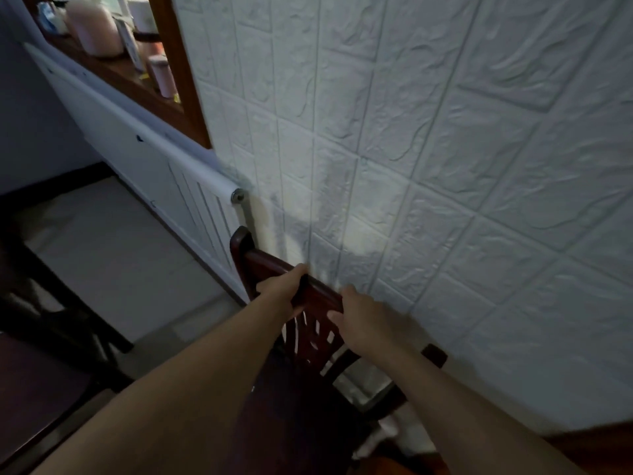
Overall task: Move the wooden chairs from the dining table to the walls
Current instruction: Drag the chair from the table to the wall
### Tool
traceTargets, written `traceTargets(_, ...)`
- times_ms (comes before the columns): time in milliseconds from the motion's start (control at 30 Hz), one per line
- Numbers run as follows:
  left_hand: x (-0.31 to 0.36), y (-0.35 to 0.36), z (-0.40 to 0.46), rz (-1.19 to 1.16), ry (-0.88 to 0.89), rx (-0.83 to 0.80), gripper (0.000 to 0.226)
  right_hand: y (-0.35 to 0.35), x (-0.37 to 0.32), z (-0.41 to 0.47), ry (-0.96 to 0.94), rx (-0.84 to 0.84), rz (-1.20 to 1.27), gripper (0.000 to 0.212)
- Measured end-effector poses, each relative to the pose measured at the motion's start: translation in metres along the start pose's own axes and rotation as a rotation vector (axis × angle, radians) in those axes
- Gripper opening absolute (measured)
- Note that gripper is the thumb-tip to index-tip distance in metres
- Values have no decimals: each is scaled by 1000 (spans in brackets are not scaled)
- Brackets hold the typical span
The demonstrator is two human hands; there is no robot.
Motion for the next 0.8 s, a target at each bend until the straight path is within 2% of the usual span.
traceTargets(133,-2,21,20,51,-13,-3,79,-5,16,7,13,108,-79,27)
traceTargets(400,-11,49,32,113,-50,-7,77,-7,42,13,98,72,-94,35)
traceTargets(600,-10,52,37,143,-58,-4,75,-5,41,18,132,83,-85,33)
traceTargets(800,-11,42,33,233,-70,-125,52,0,39,14,150,107,-68,38)
Point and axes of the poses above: each hand's wrist, its own z-axis towards the middle knuckle, its own y-axis out of the palm, x = y × z, the point moved 2 cm from there along z, towards the middle knuckle, and after that the axes turned 11 degrees about -x, right-handed, at the moved point
